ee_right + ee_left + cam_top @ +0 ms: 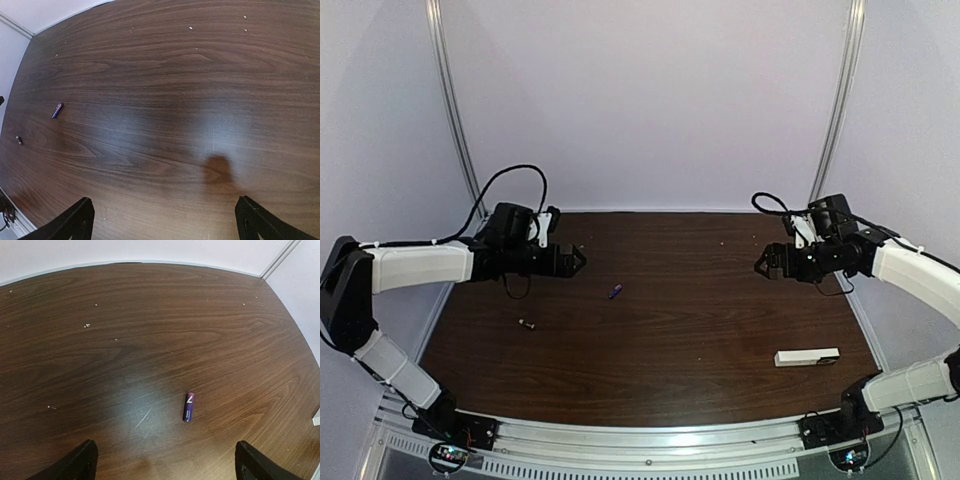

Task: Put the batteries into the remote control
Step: Pick up the remote control from the corner of the board.

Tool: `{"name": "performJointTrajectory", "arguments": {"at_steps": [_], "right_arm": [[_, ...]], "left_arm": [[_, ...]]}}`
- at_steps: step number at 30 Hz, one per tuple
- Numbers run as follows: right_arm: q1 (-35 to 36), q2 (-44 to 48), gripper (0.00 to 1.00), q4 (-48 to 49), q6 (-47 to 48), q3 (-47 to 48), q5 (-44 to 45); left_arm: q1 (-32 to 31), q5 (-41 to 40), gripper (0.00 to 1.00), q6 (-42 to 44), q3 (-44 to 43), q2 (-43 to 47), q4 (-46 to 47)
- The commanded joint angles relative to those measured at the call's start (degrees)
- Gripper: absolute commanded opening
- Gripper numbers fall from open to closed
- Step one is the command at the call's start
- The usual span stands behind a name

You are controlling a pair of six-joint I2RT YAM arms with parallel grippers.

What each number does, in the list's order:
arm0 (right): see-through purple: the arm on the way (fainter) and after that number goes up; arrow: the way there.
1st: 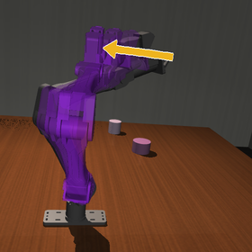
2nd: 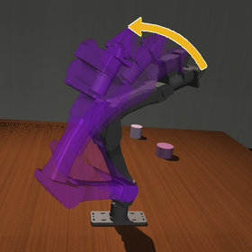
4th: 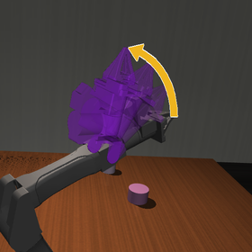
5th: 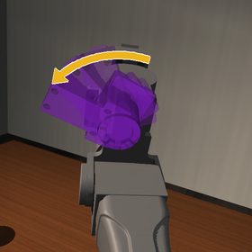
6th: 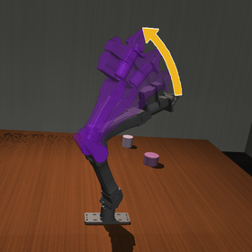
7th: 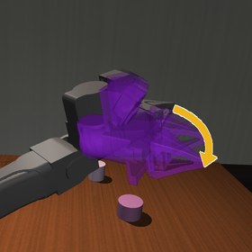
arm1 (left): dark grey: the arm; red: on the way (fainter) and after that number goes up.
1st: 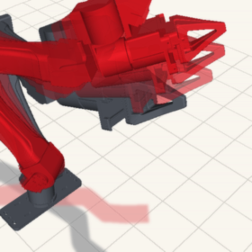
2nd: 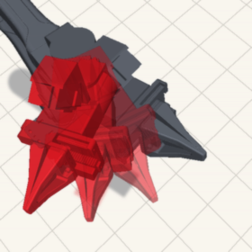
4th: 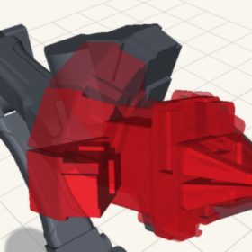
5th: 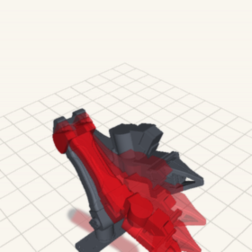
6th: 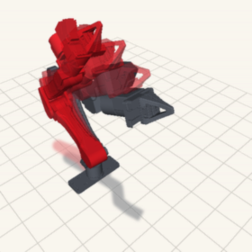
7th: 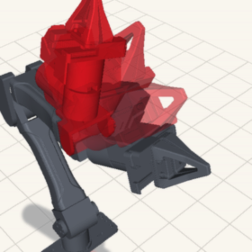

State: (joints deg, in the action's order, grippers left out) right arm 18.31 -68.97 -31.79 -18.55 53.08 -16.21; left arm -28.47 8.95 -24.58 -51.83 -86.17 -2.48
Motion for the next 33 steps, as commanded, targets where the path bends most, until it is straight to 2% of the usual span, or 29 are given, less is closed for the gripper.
{"name": "performJointTrajectory", "arguments": {"at_steps": [1,5,11,18,25,33], "right_arm": [[0.5,4.7,1.0,-7.6,-8.2,1.6,5.3],[0.5,7.6,1.0,-12.3,-14.1,0.3,5.1],[0.6,12.6,1.0,-19.2,-23.5,-3.1,11.3],[0.6,14.6,1.0,-26.6,-39.4,-5.0,15.6],[0.7,18.3,1.0,-28.4,-56.9,-11.0,13.2],[0.8,19.6,1.0,-29.5,-64.3,-16.3,13.1]], "left_arm": [[-0.7,-2.0,0.97,-0.4,0.4,-1.2,4.4],[-0.9,-3.6,0.97,-1.4,0.7,-0.8,5.2],[-1.1,-4.5,0.97,-3.4,1.9,1.9,7.0],[-1.2,-4.7,0.97,-5.0,3.6,3.1,10.3],[-1.2,-6.8,0.97,-6.1,3.7,3.1,10.1],[-1.2,-7.9,0.97,-7.0,5.2,4.3,11.8]]}}
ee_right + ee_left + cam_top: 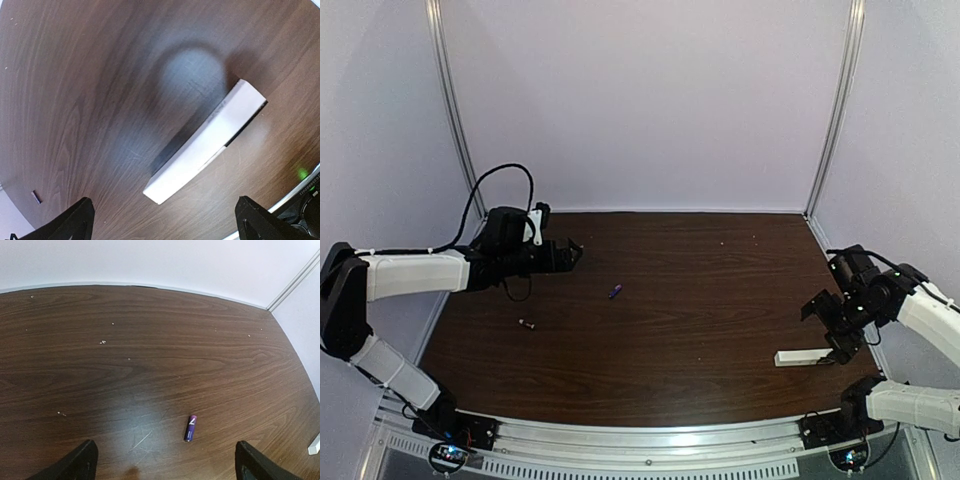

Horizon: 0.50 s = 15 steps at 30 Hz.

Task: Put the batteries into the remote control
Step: Pick up the remote control from the corner of the board.

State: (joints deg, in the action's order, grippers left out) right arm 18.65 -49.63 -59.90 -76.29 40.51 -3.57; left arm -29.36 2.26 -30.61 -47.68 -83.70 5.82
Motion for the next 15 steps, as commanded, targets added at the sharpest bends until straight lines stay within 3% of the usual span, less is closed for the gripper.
{"name": "performJointTrajectory", "arguments": {"at_steps": [1,15], "right_arm": [[0.6,-0.2,1.0,-1.1,-7.4,-4.9,0.0],[0.6,-9.4,0.98,4.4,-8.4,-6.5,2.2]], "left_arm": [[-0.3,-1.3,0.97,-1.1,1.0,1.8,3.3],[-0.3,-2.2,0.97,-1.8,0.6,0.7,2.8]]}}
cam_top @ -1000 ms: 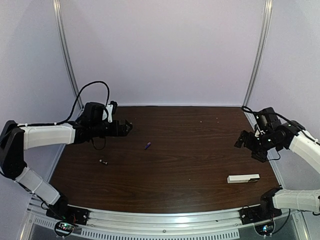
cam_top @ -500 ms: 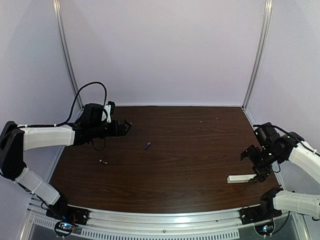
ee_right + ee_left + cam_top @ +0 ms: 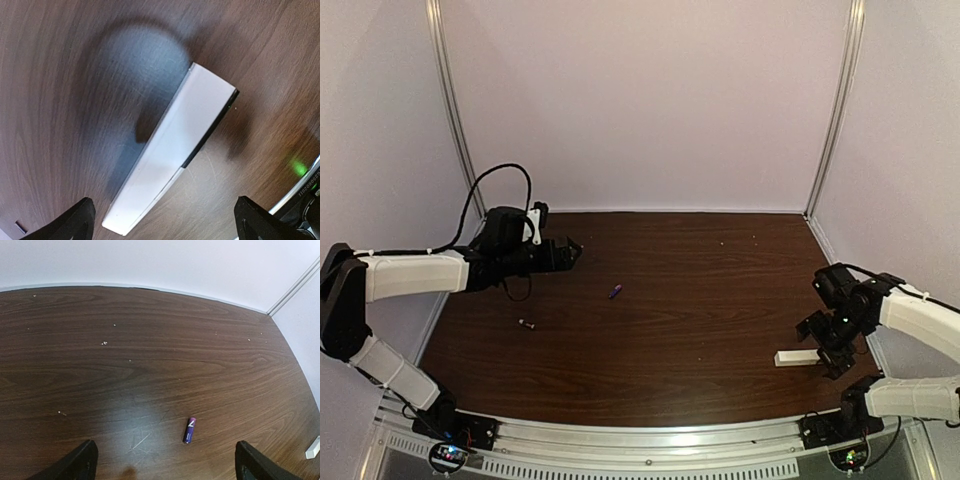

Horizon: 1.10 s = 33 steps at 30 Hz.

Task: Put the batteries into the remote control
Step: Pick up the remote control from the corner of the board.

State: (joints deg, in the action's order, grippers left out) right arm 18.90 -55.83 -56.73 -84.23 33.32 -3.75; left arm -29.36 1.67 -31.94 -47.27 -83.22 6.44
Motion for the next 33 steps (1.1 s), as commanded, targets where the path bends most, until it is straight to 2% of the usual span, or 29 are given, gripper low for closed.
{"name": "performJointTrajectory", "arguments": {"at_steps": [1,6,23,33], "right_arm": [[0.4,-4.3,0.97,1.2,-0.3,1.3,2.6],[0.4,-8.8,0.95,0.6,0.5,3.7,3.5],[0.4,-15.8,0.77,7.1,0.0,1.4,2.0],[0.3,-18.4,0.49,11.9,0.7,1.1,1.2]], "left_arm": [[-0.3,-2.4,0.97,-0.5,0.2,0.2,2.0],[-0.3,-3.8,0.97,-0.6,-0.1,0.2,1.0],[-0.3,-5.5,0.97,-1.1,-0.4,-0.6,0.1],[-0.3,-2.5,0.97,-1.0,0.2,-0.6,0.6]]}}
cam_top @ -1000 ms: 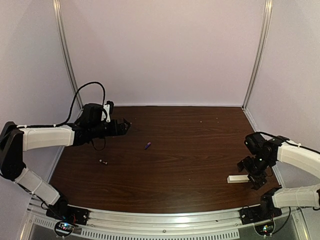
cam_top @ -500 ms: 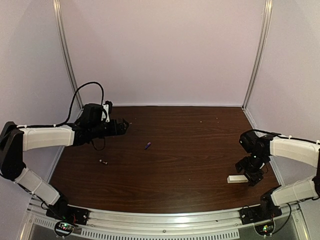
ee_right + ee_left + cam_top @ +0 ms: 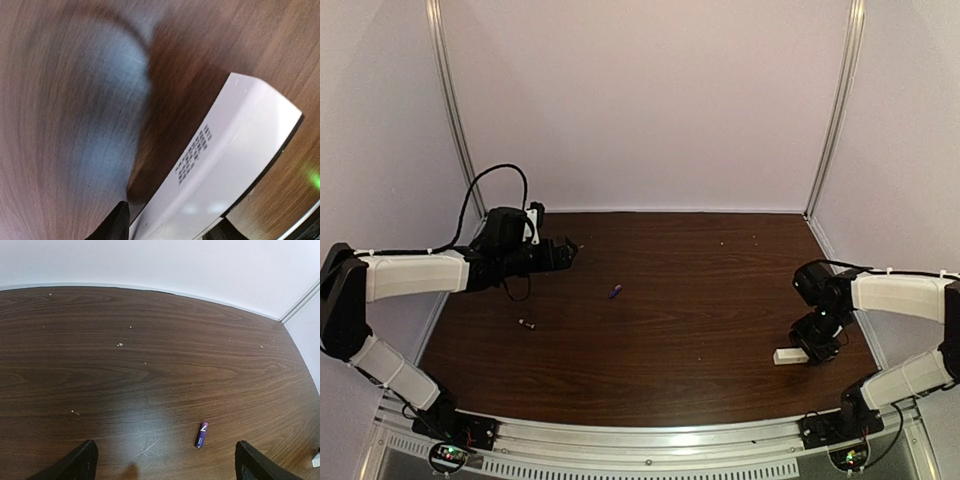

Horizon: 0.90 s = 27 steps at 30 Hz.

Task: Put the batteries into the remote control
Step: Pick up the remote control from the corner of the board, then pass from the right arm to the left

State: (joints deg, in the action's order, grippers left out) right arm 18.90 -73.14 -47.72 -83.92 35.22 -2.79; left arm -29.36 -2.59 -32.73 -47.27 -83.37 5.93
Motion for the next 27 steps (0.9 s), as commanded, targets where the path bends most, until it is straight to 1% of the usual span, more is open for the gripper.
{"name": "performJointTrajectory", "arguments": {"at_steps": [1,5,8,11,12,17,22,24,27], "right_arm": [[0.3,-1.6,0.46,3.3,0.5,-0.9,0.2],[0.3,-3.3,0.36,5.0,1.5,-0.3,-0.7],[0.3,-4.2,0.21,7.2,2.9,1.3,-1.8],[0.6,-5.5,0.04,10.1,5.4,3.9,-3.1],[1.0,-6.3,0.0,11.1,6.2,5.1,-3.5],[5.4,-11.4,0.0,17.6,12.0,14.4,-4.8],[9.7,-14.4,0.0,25.6,16.5,22.4,-4.0],[11.9,-14.8,0.0,27.8,18.6,25.5,-1.9],[14.5,-15.5,0.0,31.2,22.3,30.1,-0.6]], "left_arm": [[-0.3,2.4,0.97,-0.2,0.4,-0.3,1.3],[-0.3,5.7,0.97,-0.1,1.6,0.3,2.8],[-0.3,7.9,0.97,0.1,2.7,1.2,4.5],[-0.3,10.9,0.97,1.1,3.4,2.2,5.7],[-0.3,12.1,0.97,1.5,3.8,2.6,6.4],[-0.3,18.8,0.97,3.3,5.5,5.7,9.1],[-0.8,30.3,0.97,3.4,6.2,8.6,12.6],[-2.4,33.1,0.97,3.0,5.7,9.1,13.5],[-6.1,33.9,0.97,3.5,2.8,8.0,11.8]]}}
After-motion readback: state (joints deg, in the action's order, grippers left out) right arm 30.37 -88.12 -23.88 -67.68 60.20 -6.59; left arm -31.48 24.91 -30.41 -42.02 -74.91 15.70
